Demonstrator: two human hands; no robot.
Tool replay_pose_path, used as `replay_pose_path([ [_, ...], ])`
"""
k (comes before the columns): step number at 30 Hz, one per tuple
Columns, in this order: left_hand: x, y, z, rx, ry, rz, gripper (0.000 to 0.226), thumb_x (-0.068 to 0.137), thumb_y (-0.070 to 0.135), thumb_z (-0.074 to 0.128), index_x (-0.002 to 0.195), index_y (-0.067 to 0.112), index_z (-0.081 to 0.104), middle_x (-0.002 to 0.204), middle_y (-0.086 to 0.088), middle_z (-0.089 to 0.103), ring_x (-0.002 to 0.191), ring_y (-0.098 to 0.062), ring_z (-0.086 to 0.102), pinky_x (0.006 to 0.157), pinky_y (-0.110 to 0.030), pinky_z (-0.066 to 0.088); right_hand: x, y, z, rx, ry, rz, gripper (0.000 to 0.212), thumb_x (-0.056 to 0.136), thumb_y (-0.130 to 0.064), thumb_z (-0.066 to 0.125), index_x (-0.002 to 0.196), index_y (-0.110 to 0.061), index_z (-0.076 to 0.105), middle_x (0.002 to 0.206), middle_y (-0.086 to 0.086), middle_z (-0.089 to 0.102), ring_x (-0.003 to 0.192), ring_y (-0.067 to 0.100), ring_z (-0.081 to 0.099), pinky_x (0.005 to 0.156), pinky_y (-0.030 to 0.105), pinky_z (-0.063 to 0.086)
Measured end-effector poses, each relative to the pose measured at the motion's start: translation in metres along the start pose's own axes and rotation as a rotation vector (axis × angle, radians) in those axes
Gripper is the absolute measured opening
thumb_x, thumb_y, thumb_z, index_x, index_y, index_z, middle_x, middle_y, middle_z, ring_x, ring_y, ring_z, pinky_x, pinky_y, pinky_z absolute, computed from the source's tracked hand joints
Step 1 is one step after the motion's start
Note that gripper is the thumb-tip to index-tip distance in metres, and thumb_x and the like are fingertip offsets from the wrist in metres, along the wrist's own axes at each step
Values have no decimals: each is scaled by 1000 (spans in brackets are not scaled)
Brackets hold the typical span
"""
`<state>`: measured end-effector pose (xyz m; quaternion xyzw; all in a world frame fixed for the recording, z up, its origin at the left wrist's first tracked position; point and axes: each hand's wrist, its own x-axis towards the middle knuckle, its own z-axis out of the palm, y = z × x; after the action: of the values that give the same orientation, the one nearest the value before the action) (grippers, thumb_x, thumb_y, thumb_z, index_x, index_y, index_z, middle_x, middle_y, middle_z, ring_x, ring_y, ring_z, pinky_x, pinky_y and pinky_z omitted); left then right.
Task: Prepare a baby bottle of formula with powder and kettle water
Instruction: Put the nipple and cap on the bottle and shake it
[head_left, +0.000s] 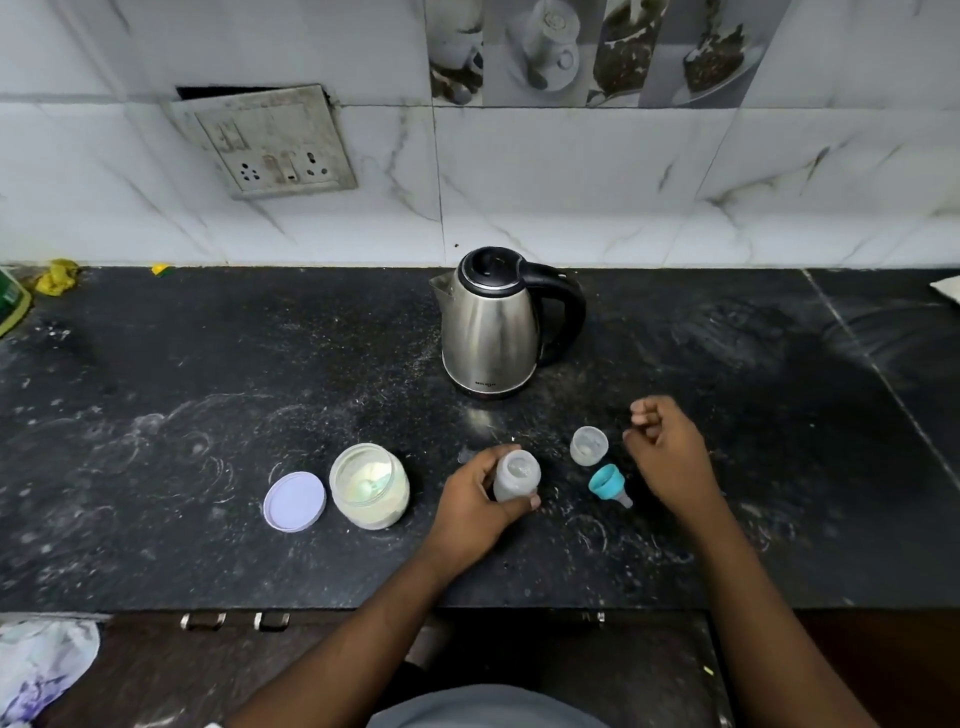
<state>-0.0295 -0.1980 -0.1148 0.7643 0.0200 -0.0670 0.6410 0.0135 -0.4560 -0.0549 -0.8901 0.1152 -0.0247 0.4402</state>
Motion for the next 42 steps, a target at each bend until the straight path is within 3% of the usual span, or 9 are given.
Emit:
replay_pose_path([
  [6,3,-8,-1,19,-8,18,63,65,32,95,122,43,70,124,13,79,119,-8,73,111,-34,55,-41,24,22,-337,-157,65,60,77,-47,82,125,-34,49,119,-18,52,113,10,35,92,38,26],
  [10,4,-13,-2,1,-18,10,64,71,17,98,125,38,70,126,9,79,120,-9,73,113,-36,55,-44,30,35,-353,-102,99,56,79,-45,81,125,-31,51,122,-8,60,119,19,42,90,36,23],
  [17,3,-12,-4,20,-28,33,64,73,18,98,125,41,69,131,10,77,123,-8,71,114,-35,54,-67,9,25,90,-8,73,45,81,-34,86,119,-27,62,107,-9,68,103,12,66,87,32,55],
  [21,2,-12,-1,24,-20,50,63,72,18,100,127,31,73,129,10,78,121,-7,72,113,-38,55,-72,-18,17,213,-154,-42,50,80,-21,88,122,-30,64,109,-7,73,100,9,72,88,27,59],
  [24,-2,-10,4,21,-8,74,61,71,22,100,127,28,75,127,10,78,119,-8,73,109,-38,57,-67,-40,8,-92,-279,-187,58,76,-26,91,119,-31,52,112,-11,67,101,5,68,85,24,56],
  [28,-6,-2,9,21,-6,95,61,71,27,100,127,26,76,124,6,77,115,-12,73,105,-42,59,-60,-65,3,-545,-345,-457,55,81,-37,85,128,-25,59,119,-4,64,104,16,63,87,35,53],
  [34,-6,11,8,63,-27,116,56,72,29,97,123,19,76,114,2,75,106,-16,72,95,-40,59,-45,-91,3,-585,-517,-581,56,84,-25,82,137,-24,63,125,-6,58,111,15,60,95,37,51],
  [39,-5,19,3,100,-31,167,52,77,20,98,124,18,76,111,9,73,104,-7,69,87,-15,51,-34,-103,7,-643,-644,-709,52,83,-14,81,132,-21,65,131,-3,60,119,17,54,98,22,35],
  [42,-6,24,2,96,-44,152,50,77,20,98,121,21,77,109,10,73,103,-7,69,85,-14,49,-29,-111,4,-652,-682,-749,48,84,-11,78,130,-21,68,130,-4,63,116,19,55,99,27,41],
])
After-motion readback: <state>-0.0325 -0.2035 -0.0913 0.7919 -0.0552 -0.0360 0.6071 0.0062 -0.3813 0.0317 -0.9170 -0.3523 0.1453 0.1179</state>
